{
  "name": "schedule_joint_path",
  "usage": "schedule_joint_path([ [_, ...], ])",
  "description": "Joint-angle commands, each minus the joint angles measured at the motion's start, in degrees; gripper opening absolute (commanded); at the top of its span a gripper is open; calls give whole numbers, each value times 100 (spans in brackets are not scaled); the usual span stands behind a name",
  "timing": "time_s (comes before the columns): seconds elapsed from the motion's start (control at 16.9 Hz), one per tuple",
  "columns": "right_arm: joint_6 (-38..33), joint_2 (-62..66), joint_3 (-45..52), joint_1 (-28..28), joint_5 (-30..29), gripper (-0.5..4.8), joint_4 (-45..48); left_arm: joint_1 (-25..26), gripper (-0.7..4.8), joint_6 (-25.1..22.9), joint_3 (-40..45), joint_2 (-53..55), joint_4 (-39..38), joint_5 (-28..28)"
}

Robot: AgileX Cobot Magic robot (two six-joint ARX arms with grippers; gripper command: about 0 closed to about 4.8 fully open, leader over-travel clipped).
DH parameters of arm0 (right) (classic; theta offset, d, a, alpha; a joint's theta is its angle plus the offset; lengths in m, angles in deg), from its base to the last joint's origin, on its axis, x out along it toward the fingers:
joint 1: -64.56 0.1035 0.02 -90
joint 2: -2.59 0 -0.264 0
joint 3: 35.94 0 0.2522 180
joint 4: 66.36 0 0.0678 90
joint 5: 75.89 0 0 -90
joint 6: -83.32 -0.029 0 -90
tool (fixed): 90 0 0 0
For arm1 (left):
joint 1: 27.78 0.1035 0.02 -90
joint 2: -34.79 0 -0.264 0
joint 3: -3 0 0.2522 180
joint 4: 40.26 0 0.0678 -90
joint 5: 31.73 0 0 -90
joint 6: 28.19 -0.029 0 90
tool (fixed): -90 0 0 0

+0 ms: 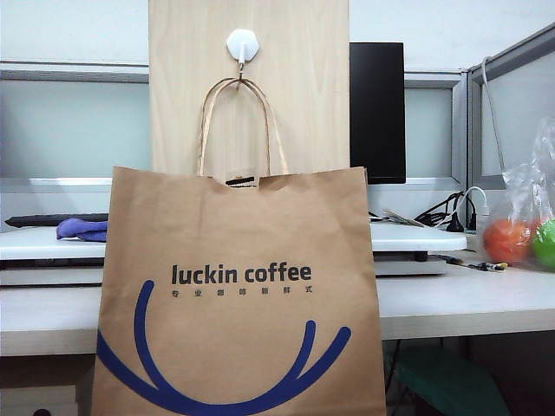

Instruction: Pick up the paper bag and hang it on the hook.

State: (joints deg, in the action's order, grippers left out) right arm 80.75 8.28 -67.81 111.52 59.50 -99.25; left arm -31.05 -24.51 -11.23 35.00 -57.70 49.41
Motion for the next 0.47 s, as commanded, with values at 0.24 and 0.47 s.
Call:
schedule_joint_path([
  [0.24, 74, -339, 1773, -2649, -3342, -5, 2516, 11, -5, -22, -7, 0, 68, -20],
  [0.47, 72, -417, 1773, -3375, -4170, -5, 2367, 9, -6, -22, -7, 0, 70, -17],
])
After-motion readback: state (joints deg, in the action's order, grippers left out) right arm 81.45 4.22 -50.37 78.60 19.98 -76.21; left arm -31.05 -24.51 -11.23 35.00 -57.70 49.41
